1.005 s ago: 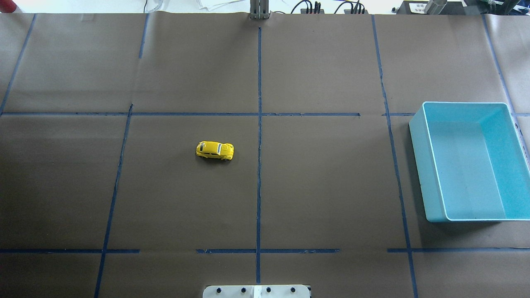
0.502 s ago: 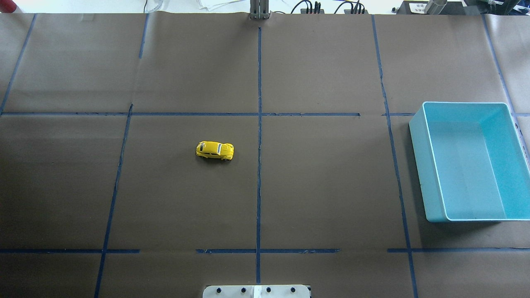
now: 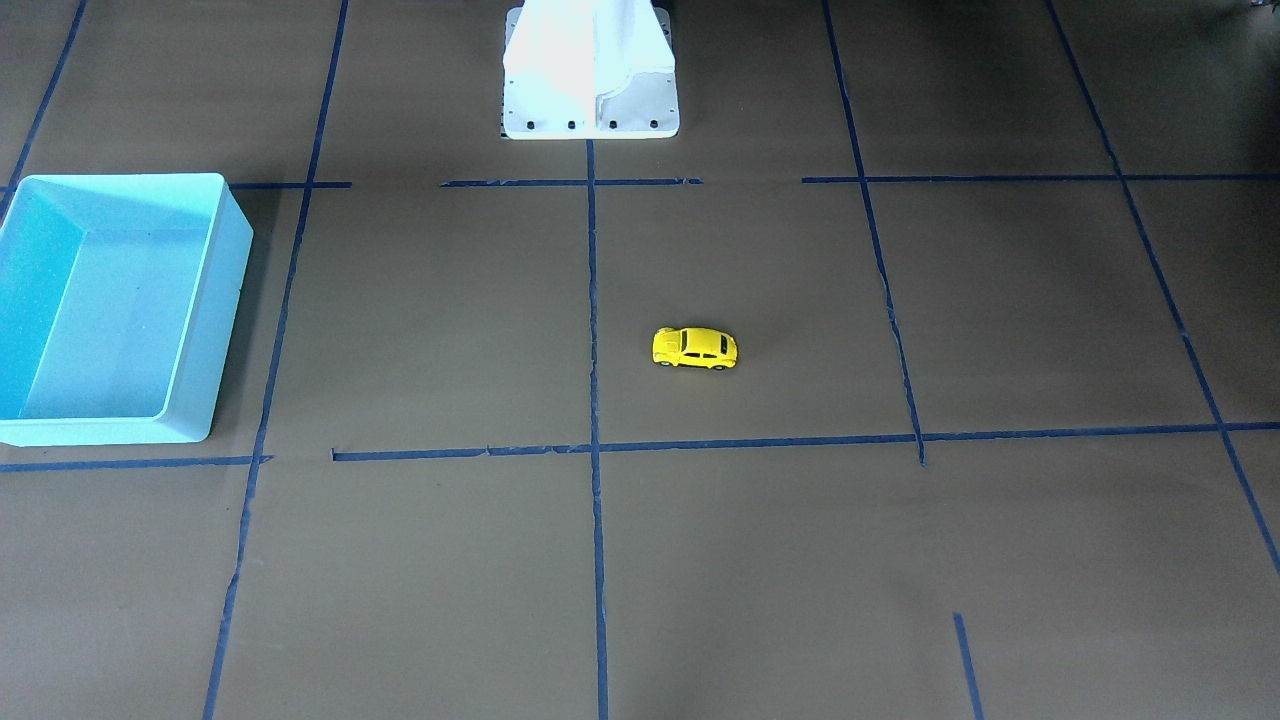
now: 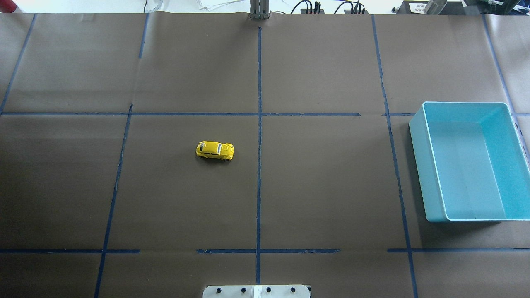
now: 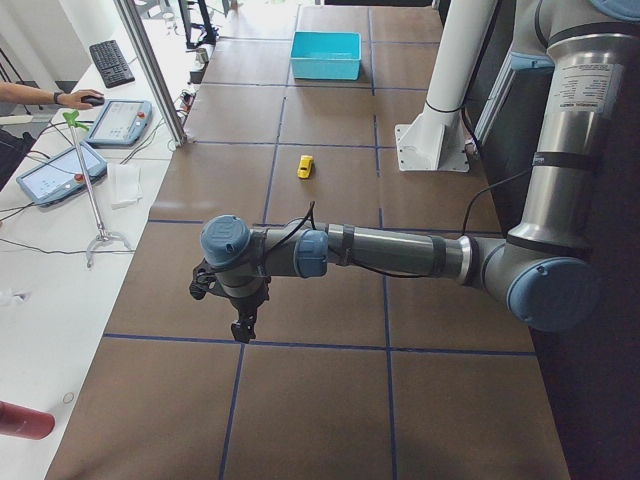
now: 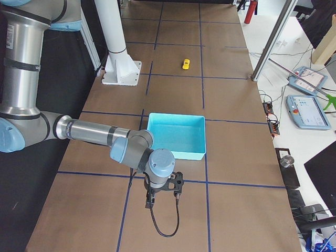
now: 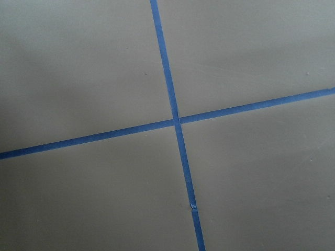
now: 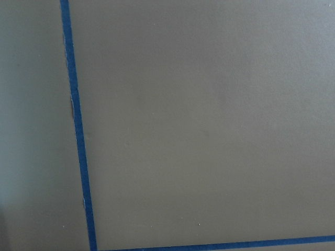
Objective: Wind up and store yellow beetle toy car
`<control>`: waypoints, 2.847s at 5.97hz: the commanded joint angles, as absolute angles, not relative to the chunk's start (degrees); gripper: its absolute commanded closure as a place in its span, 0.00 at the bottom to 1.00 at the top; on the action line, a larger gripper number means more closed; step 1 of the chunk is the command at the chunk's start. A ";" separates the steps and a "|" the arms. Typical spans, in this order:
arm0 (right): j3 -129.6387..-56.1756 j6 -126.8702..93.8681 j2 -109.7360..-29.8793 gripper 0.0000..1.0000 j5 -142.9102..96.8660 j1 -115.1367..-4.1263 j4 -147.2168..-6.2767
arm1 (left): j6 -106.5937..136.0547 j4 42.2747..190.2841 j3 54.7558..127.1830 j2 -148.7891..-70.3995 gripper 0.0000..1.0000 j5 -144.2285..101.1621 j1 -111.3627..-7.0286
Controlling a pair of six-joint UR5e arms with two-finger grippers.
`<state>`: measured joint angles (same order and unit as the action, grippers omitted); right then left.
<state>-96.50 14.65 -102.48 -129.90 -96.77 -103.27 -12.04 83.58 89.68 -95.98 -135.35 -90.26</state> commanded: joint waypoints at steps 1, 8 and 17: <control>-96.50 14.59 -102.48 0.00 -129.90 -96.77 -103.27 | -12.04 83.58 89.65 -95.98 0.00 -135.35 -90.26; -97.65 14.33 -101.69 0.00 -130.17 -96.77 -103.18 | -12.04 83.58 89.65 -96.06 0.00 -135.35 -90.26; -96.68 14.50 -102.04 0.00 -129.99 -96.77 -98.72 | -12.13 83.67 91.66 -96.85 0.00 -135.35 -90.18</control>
<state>-96.89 14.43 -101.88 -130.01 -96.74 -100.41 -12.07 83.61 90.74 -96.64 -135.35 -90.24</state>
